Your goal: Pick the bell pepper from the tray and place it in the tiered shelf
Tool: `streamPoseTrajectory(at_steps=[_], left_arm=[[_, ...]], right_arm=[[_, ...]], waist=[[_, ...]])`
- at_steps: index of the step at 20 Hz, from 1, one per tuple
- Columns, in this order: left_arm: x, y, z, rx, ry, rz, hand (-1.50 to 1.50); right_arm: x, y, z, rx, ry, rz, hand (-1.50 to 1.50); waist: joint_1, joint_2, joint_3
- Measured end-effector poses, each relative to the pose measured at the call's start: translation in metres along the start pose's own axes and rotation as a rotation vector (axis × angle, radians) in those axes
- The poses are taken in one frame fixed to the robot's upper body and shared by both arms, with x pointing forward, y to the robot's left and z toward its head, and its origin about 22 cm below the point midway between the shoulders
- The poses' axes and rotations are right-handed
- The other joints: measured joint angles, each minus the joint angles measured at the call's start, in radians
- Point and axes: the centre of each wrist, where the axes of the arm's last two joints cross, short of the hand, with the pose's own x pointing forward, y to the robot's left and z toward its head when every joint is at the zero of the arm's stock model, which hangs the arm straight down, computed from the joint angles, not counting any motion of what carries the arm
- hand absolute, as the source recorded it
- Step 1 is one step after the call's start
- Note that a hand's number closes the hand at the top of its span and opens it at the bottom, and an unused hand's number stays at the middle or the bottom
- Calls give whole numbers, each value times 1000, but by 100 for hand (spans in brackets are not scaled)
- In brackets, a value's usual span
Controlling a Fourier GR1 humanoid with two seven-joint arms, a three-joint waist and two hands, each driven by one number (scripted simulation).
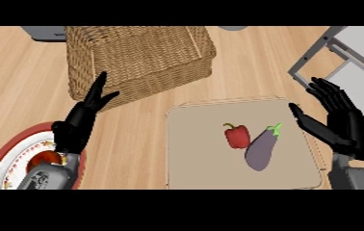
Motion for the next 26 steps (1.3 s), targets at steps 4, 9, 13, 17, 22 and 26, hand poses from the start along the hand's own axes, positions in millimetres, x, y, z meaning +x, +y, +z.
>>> streamPoseTrajectory(at_steps=[4,9,13,17,22,26], left_arm=[[-1,-2,-7,-4,-2,0,0],[0,-10,-13,-10,2,1,0],[-1,-12,-16,-11,-1,-1,0],[-4,-13,-11,-13,-7,5,0],[-2,-13,-12,-12,0,-1,0],[-1,-15,-12,-13,6,3,0]], right_arm=[[-38,9,14,-155,-76,-42,-150],[-53,4,26,-59,-135,-110,-150],[-43,-10,26,108,-131,-3,-150],[-10,-15,24,211,-116,109,-150],[36,-10,19,325,-68,268,-150],[65,-3,20,442,-11,453,-150]], waist=[[5,-3,1],[4,-9,-1],[2,-11,-2],[-2,-14,-3],[-4,-15,-4],[-1,-14,-6]])
